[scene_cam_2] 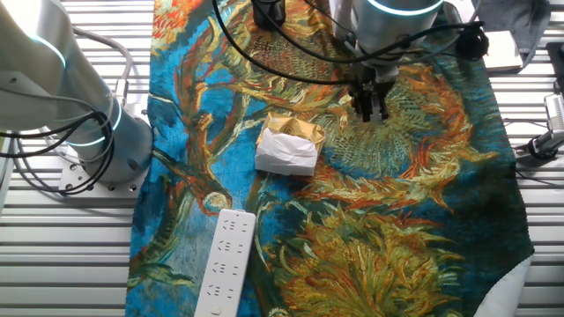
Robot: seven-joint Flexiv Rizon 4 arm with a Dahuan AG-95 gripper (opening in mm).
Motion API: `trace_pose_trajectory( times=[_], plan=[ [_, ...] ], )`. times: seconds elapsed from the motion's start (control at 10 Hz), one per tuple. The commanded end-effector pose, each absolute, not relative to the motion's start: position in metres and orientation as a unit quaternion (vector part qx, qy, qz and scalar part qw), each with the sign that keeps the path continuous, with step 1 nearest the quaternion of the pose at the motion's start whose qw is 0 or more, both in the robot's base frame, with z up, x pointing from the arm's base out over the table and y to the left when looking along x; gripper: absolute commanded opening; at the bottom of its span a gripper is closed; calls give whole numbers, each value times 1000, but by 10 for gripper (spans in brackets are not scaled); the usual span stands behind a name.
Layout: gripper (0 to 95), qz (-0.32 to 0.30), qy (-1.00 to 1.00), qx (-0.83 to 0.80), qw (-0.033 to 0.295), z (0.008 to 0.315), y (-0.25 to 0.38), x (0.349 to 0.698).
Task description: Grasp the handle and open the drawer
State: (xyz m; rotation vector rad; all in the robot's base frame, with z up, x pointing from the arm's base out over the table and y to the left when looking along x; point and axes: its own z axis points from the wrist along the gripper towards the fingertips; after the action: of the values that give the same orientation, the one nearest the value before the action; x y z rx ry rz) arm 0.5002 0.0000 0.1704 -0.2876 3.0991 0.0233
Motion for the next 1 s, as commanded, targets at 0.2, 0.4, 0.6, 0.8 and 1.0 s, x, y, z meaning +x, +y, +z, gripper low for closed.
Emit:
trace_pose_trajectory(
  times=[0.2,0.4,0.6,0.8,1.0],
  plan=[
    [0,5,981,-195,18,171,0,500],
    [0,2,959,-281,26,172,0,500],
    [0,-4,932,-361,34,172,1,500],
    [0,-10,902,-430,42,173,1,500],
    [0,-20,866,-497,53,174,1,500]
  ],
)
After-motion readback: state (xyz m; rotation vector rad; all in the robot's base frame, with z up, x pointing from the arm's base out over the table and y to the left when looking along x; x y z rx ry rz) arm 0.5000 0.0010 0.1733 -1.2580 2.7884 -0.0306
